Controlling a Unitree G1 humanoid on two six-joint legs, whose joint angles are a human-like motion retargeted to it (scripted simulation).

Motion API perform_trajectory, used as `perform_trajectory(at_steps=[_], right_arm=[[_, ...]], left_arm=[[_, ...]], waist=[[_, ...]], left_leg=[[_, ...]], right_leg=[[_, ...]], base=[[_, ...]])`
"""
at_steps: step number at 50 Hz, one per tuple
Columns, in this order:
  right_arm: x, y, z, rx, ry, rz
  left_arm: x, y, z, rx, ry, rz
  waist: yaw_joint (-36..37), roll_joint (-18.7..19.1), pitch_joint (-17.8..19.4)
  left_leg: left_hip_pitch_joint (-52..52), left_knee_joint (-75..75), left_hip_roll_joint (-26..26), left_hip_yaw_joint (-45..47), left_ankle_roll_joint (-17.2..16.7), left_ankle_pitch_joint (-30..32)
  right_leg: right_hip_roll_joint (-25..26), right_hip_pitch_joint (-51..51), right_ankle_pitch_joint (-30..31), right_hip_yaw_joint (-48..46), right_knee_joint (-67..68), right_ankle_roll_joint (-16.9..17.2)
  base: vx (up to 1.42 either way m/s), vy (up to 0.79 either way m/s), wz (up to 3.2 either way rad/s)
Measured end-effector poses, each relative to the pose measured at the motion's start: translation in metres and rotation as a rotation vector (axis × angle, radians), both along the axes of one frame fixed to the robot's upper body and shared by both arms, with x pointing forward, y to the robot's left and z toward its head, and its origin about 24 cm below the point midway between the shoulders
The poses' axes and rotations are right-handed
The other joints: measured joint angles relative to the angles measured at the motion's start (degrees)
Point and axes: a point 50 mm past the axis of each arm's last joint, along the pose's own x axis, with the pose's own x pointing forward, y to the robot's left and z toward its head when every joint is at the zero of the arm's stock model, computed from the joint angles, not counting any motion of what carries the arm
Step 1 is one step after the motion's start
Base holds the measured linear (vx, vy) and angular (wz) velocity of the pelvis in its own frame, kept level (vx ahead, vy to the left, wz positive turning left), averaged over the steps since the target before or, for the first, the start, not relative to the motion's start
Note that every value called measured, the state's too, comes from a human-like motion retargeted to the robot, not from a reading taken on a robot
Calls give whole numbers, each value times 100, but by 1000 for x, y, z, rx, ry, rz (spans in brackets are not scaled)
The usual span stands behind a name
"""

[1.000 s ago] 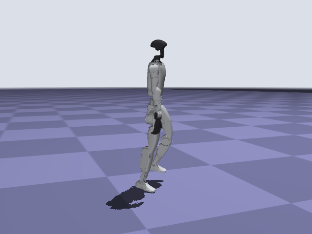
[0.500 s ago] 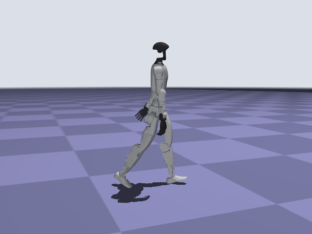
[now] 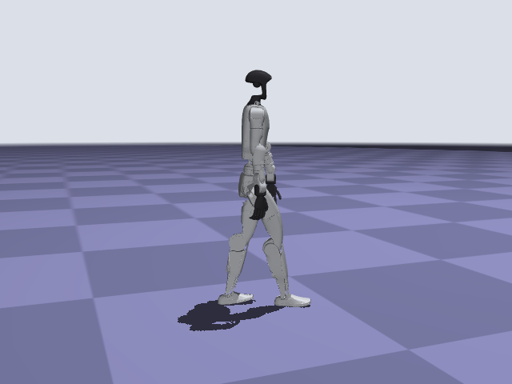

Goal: In place motions

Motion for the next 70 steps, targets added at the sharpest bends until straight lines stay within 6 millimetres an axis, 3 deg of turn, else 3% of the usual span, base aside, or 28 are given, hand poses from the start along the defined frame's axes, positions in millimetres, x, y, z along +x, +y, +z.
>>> perform_trajectory(at_steps=[3,6,7,10,12,15,17,18,20,23,28,33,35,37,39,40,43,45,47,48,50,53,56,62,65,67,70], right_arm=[[-14,0,-1,8,45,-26],[-22,0,-1,7,96,-68],[-26,0,-1,3,115,-81],[-39,-1,-1,-10,176,-111],[-49,-2,0,-22,220,-135],[-53,-3,0,-34,237,-195],[-47,-3,0,-32,217,-213],[-45,-3,0,-29,206,-214],[-37,-5,0,-32,183,-195],[-20,-9,1,-53,133,-106],[13,-14,4,-72,31,60],[31,-12,6,-64,-31,117],[28,-9,5,-47,-22,112],[21,-6,4,-29,13,94],[9,-3,2,-10,52,72],[2,-1,1,0,70,58],[-16,3,-1,20,103,-1],[-17,3,-1,16,97,-18],[-8,1,0,-2,72,13],[-6,1,0,-12,64,30],[-1,0,0,-20,37,42],[9,-1,1,-21,-28,66],[11,-2,1,-25,-62,49],[-7,-5,0,-33,-3,-35],[-25,-9,0,-54,58,-77],[-37,-13,0,-75,103,-92],[-55,-17,2,-105,186,-100]], left_arm=[[3,-2,0,13,-21,-56],[-9,-2,-3,31,18,-78],[-18,-4,-6,30,46,-74],[-60,-9,-13,-2,174,-24],[-97,-18,-17,-38,283,18],[-140,-26,-16,-87,399,49],[-153,-25,-14,-83,456,70],[-158,-25,-13,-74,485,85],[-167,-27,-12,-62,525,122],[-172,-32,-12,-88,520,203],[-173,-44,-12,-159,508,319],[-181,-48,-11,-168,525,340],[-188,-45,-9,-157,543,325],[-194,-44,-8,-148,567,302],[-197,-42,-7,-141,580,291],[-198,-40,-7,-137,580,290],[-186,-36,-10,-95,537,286],[-167,-34,-15,-45,464,281],[-146,-27,-18,14,389,278],[-139,-23,-19,44,364,264],[-123,-15,-19,87,319,203],[-98,-11,-18,81,274,140],[-72,-8,-15,56,209,77],[-33,-4,-9,48,78,12],[-28,-4,-9,41,51,-14],[-34,-5,-10,35,64,-12],[-58,-5,-15,20,123,19]], waist=[[-1,-3,22],[-45,0,-168],[-55,43,-259],[115,126,-555],[374,186,-831],[87,194,-844],[85,-31,-697],[195,-150,-639],[351,-279,-524],[723,-345,-442],[1153,-91,-231],[1563,220,-108],[1548,187,-104],[1557,205,-191],[1489,245,-353],[1440,240,-420],[1517,265,-379],[1852,343,-226],[2955,153,-58],[3000,201,-86],[1536,491,-295],[1190,636,-129],[782,532,-68],[282,52,6],[265,41,80],[331,43,86],[191,84,-144]], left_leg=[[485,40,-17,-12,78,-128],[596,264,-50,24,123,-19],[626,334,-28,83,131,97],[686,555,-5,587,12,784],[457,992,96,1320,-195,1649],[-285,2681,306,1461,-413,2772],[-872,3784,203,1569,-348,2775],[-1147,4219,250,1836,-149,2439],[-1671,4790,484,2231,129,2006],[-2538,4800,536,2428,135,1647],[-3345,2750,370,1730,-753,1651],[-3411,-2,906,1273,-1745,1404],[-3266,-446,1031,1497,-1795,1406],[-3075,-216,1071,1528,-1520,1785],[-2926,-9,1048,1449,-1397,2133],[-2879,64,937,897,-1320,2213],[-2488,317,1021,723,-1080,1754],[-2080,306,1243,1168,-940,1483],[-1649,70,1276,2330,-717,1312],[-1542,37,1295,2353,-674,1215],[-1528,220,1333,1042,-829,890],[-1160,80,1206,1097,-595,799],[-848,-1,925,871,-472,621],[-81,6,187,478,-128,163],[364,102,134,319,-15,-67],[594,222,91,328,54,-138],[741,494,59,316,155,119]], right_leg=[[-50,18,-143,-88,-357,173],[-125,85,186,-487,97,-422],[-120,116,355,-539,170,-560],[-20,64,466,384,617,-445],[220,179,127,914,689,-434],[-155,566,-263,534,718,-265],[-409,901,-478,419,711,-199],[-472,1013,-586,552,736,-175],[-586,1265,-735,504,708,-146],[-564,1523,-885,467,565,-145],[-120,2103,-1119,513,241,-127],[432,2909,-1534,825,-7,-100],[424,3176,-1776,857,130,-96],[444,3306,-1881,845,435,-92],[511,3414,-1568,745,735,-104],[515,3472,-1267,666,904,-105],[294,3328,233,245,2193,-133],[-118,2901,880,-71,3575,-363],[-816,1923,234,534,5260,-733],[-858,1666,23,431,5529,-966],[-722,1761,-140,-1116,5267,-977],[-80,1135,-154,-765,4767,-675],[265,593,-41,-401,3551,-383],[-24,177,354,-153,437,-448],[-57,55,272,101,-348,-43],[-104,148,309,196,-237,-148],[-286,291,1119,-50,3,-381]], base=[[80,21,30],[88,20,32],[89,17,7],[92,18,-77],[113,27,-108],[87,32,52],[57,29,15],[50,27,-33],[53,29,-36],[51,31,-55],[46,37,-58],[57,46,-77],[65,47,-28],[60,45,-13],[68,53,12],[75,59,10],[57,43,-14],[47,45,-192],[49,61,-397],[36,54,-14],[30,42,401],[38,38,150],[47,38,121],[66,35,100],[79,31,68],[93,31,32],[96,26,54]])
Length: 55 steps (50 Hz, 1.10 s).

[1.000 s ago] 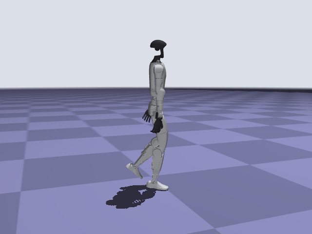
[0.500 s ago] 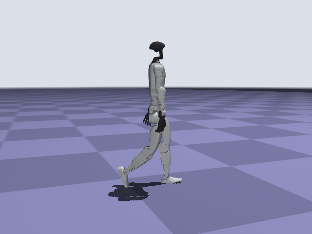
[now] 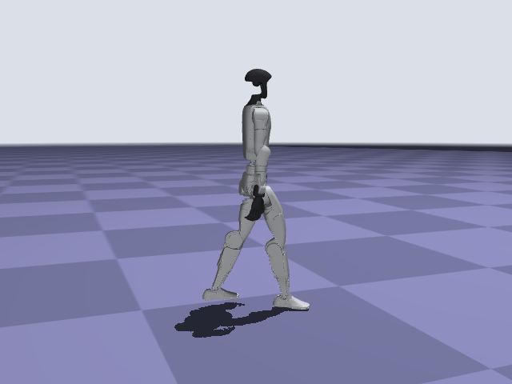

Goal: In place motions

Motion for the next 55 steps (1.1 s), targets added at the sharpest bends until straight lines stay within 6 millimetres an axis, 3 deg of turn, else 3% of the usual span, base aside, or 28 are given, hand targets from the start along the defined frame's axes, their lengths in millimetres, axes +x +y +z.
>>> perform_trajectory(at_steps=[3,5,7,10,12,15,18,23,27,30,31,33,35,37,40,43,48,53,55], right_arm=[[-9,-4,2,-16,50,-33],[-5,-4,2,-17,31,-73],[3,-2,0,-10,-16,-105],[15,-2,0,3,-64,-137],[26,-5,1,-1,-89,-123],[49,-9,3,-14,-145,-41],[73,-14,7,-14,-197,59],[109,-13,13,-3,-277,197],[117,-1,12,34,-309,238],[106,11,7,82,-298,219],[99,15,5,99,-290,194],[83,18,2,121,-263,135],[64,19,-1,124,-219,73],[53,18,-2,110,-181,51],[52,13,-1,83,-144,97],[55,12,-1,65,-156,137],[61,14,-1,71,-226,124],[56,12,-1,60,-222,75],[50,11,-2,51,-194,57]], left_arm=[[-40,-6,-4,-31,112,61],[-62,-11,-5,-36,177,110],[-76,-8,-4,-42,218,140],[-92,-3,-1,-54,283,114],[-98,-4,-2,-26,290,115],[-104,-6,-3,-4,266,167],[-113,-12,-2,-23,289,214],[-134,-26,0,-31,342,300],[-159,-33,7,-35,422,346],[-173,-33,12,-40,496,363],[-172,-30,13,-37,508,363],[-167,-26,12,-27,509,365],[-156,-22,8,-14,462,369],[-133,-19,2,-20,370,381],[-95,-12,-4,-43,230,405],[-55,-2,-4,-28,129,375],[10,15,3,51,-32,235],[65,19,15,96,-216,93],[78,18,19,108,-277,48]], waist=[[4,174,-221],[79,151,-78],[161,-60,23],[288,-303,64],[607,-385,142],[939,-355,192],[1229,-163,302],[1669,260,414],[1600,187,193],[1564,169,-107],[1512,147,-206],[1473,96,-358],[1568,126,-390],[1418,334,-365],[1368,609,-265],[1105,775,-156],[402,638,65],[-27,178,245],[-159,107,308]], left_leg=[[-283,786,209,550,-141,1095],[-776,1888,386,1020,-424,2125],[-1380,3043,372,1467,-368,2448],[-2215,4233,632,2225,120,1593],[-2779,4530,751,2642,163,1414],[-3643,4162,532,2588,-231,1442],[-4097,2879,311,2095,-931,1593],[-4098,-130,848,1589,-1850,1477],[-4039,-1103,1106,1875,-2010,1311],[-3909,-666,1270,2541,-1576,1994],[-3947,-569,1136,1970,-1529,2189],[-3903,-342,1101,1563,-1537,2158],[-3614,-236,969,1185,-1323,1834],[-3305,-149,1105,1070,-1243,1516],[-2826,-113,1345,1206,-1137,1088],[-2479,-178,1355,1052,-1058,893],[-1823,-436,902,674,-913,711],[-1046,-532,171,337,-650,352],[-674,-536,38,188,-560,187]], right_leg=[[-3,75,-542,253,451,152],[-43,366,-893,585,532,252],[-356,672,-1102,321,470,322],[-632,997,-1409,134,440,415],[-670,1135,-1565,225,430,456],[-548,1321,-1806,241,352,464],[-235,1654,-2044,245,255,462],[399,2464,-2463,428,6,572],[377,2885,-2871,391,135,675],[369,3066,-2767,382,409,754],[350,3110,-2496,324,524,802],[279,3167,-1733,211,904,832],[151,3120,-762,114,1662,693],[-5,2910,-213,-393,2755,293],[-230,2204,-831,-702,4480,-325],[0,1529,-1194,-608,4918,-396],[682,533,-1180,-164,3552,49],[463,120,-803,44,918,48],[376,-21,-968,167,193,252]], base=[[108,32,29],[67,34,17],[65,34,10],[54,30,27],[52,29,-27],[51,30,-24],[57,39,-36],[50,40,-57],[62,49,-10],[58,50,6],[58,57,55],[63,61,63],[61,48,45],[61,53,74],[52,47,4],[46,40,63],[50,34,147],[66,33,108],[73,27,89]])
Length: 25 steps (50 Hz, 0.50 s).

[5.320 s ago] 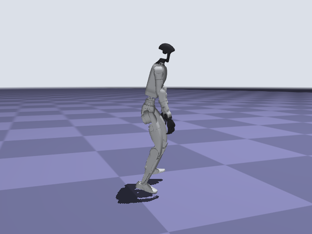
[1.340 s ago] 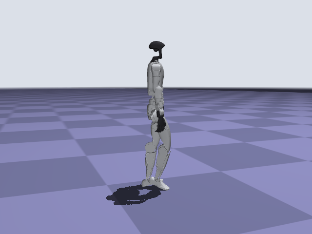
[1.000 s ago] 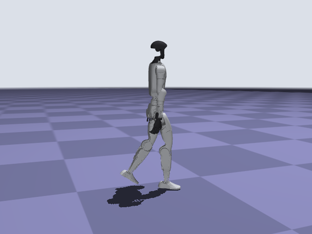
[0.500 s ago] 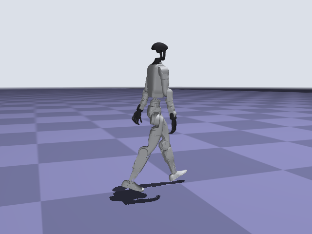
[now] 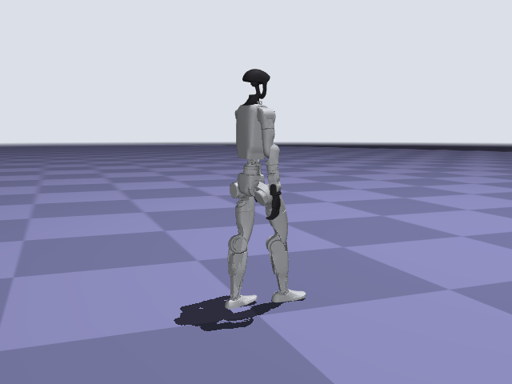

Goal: In place motions

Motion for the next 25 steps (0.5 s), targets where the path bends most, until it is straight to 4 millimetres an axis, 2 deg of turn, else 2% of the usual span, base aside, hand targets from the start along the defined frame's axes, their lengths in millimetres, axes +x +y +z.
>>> perform_trajectory(at_steps=[2,4,7,8,10,13,15,17,20,22,25], right_arm=[[-9,-3,0,-16,37,-16],[-17,-6,0,-34,76,-24],[-31,-7,0,-50,132,-33],[-36,-7,1,-50,150,-38],[-48,-6,1,-44,185,-68],[-54,-6,1,-32,192,-127],[-50,-7,1,-32,180,-138],[-39,-11,1,-42,156,-133],[-17,-16,3,-59,98,-89],[-3,-19,4,-60,61,-33],[16,-21,6,-55,9,46]], left_arm=[[3,-2,0,15,-24,-34],[-3,-4,-2,32,-18,-50],[-29,-4,-10,49,49,-58],[-42,-4,-14,47,90,-59],[-75,-5,-20,41,199,-60],[-118,-9,-24,39,360,-11],[-141,-9,-23,15,448,53],[-157,-13,-22,-36,508,106],[-176,-22,-21,-99,546,186],[-190,-25,-20,-119,564,232],[-213,-31,-17,-128,629,282]], waist=[[5,16,38],[37,19,0],[-73,-6,-289],[-58,-29,-432],[-52,-3,-615],[171,-150,-649],[250,-347,-555],[346,-437,-374],[759,-513,-157],[958,-460,-203],[1236,-248,-214]], left_leg=[[310,79,-6,-27,45,-147],[490,253,-37,17,86,-180],[551,624,-76,157,71,213],[510,804,-75,370,8,492],[323,1433,91,744,-280,1422],[-484,3091,366,1332,-717,2731],[-1053,4134,420,1535,-627,2780],[-1289,4517,810,2117,-226,2252],[-1817,4552,1134,2666,-72,1945],[-2277,4062,1114,2579,-282,1845],[-2759,2742,990,1961,-890,1824]], right_leg=[[-20,-10,-58,45,-374,129],[-42,107,-7,106,-331,81],[-162,240,593,-47,-182,-149],[-234,268,640,-8,-59,-99],[-287,349,308,212,228,-117],[-596,746,-119,119,270,50],[-825,1068,-330,10,227,126],[-880,1373,-520,-32,200,150],[-879,1639,-716,188,152,193],[-760,1694,-892,283,153,199],[-439,1928,-1172,355,136,199]], base=[[82,26,45],[80,22,26],[103,22,52],[89,19,40],[96,22,51],[81,22,33],[61,25,17],[56,31,2],[41,29,-63],[53,36,-53],[40,30,-46]])
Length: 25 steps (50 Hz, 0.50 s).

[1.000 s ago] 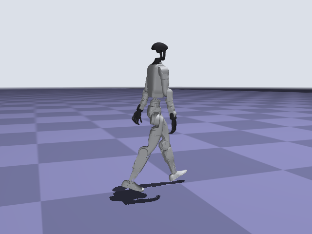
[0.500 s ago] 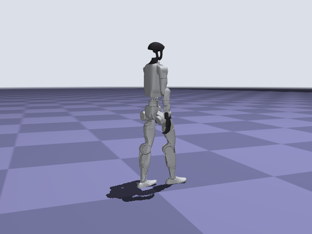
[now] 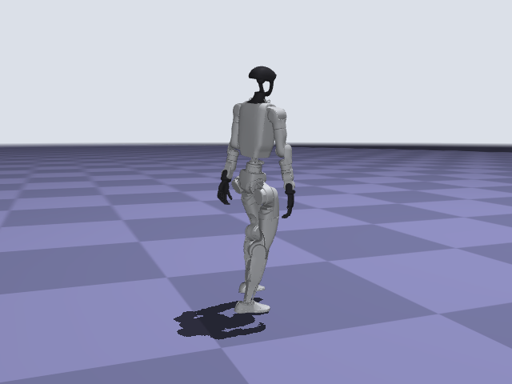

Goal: In place motions

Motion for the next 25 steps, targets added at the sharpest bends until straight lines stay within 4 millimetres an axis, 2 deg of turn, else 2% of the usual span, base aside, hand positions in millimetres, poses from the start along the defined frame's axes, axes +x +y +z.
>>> perform_trajectory(at_steps=[3,5,7,8,10,12,15,18,20,22,25], right_arm=[[19,-1,3,0,-57,51],[28,0,4,2,-86,66],[29,2,4,11,-92,67],[27,4,3,18,-85,65],[17,7,1,27,-57,59],[10,12,-1,45,-39,29],[-5,19,-4,69,0,-12],[-9,24,-6,83,11,-21],[-4,27,-6,88,-4,23],[0,30,-6,88,-20,82],[11,35,-5,97,-71,144]], left_arm=[[-18,-7,5,-14,69,36],[-28,-10,8,-25,108,55],[-37,-14,11,-33,139,70],[-42,-15,12,-37,152,78],[-52,-21,15,-45,176,96],[-48,-18,15,-52,178,107],[-36,-17,12,-61,160,130],[-9,-14,5,-56,76,140],[12,-8,0,-41,2,144],[32,3,-2,-26,-55,116],[71,24,-2,8,-131,18]], waist=[[220,273,105],[275,361,121],[251,276,17],[262,270,-32],[436,252,-132],[435,256,-260],[514,234,-296],[411,531,-320],[275,725,-319],[149,872,-286],[-212,935,-148]], left_leg=[[-138,-1686,108,-751,-508,-194],[-209,-2665,261,-990,-666,-529],[-347,-3124,310,-1015,-549,-603],[-356,-3104,390,-850,-629,-528],[-167,-2810,416,-689,-424,-224],[-163,-2584,354,-938,-389,184],[98,-2336,290,-1152,-308,-159],[519,-2401,463,-1157,-181,-546],[762,-2448,582,-1093,-89,-779],[950,-2465,663,-1119,-28,-942],[1172,-2523,587,-1240,89,-1100]], right_leg=[[358,426,-288,68,-57,43],[476,741,-470,73,-137,108],[377,933,-644,36,-135,177],[368,1019,-732,52,-74,194],[328,1224,-760,211,-1,200],[297,1239,-597,180,303,194],[121,1263,356,130,1019,44],[-91,880,1408,-547,2493,-430],[-197,487,1265,-978,3583,-787],[-217,77,879,-1203,4201,-995],[302,-549,683,-1137,4219,-823]], base=[[50,46,-42],[49,47,-13],[58,54,0],[54,44,-31],[52,46,-60],[57,70,-12],[49,64,-14],[38,55,18],[33,40,6],[51,53,2],[35,37,72]])
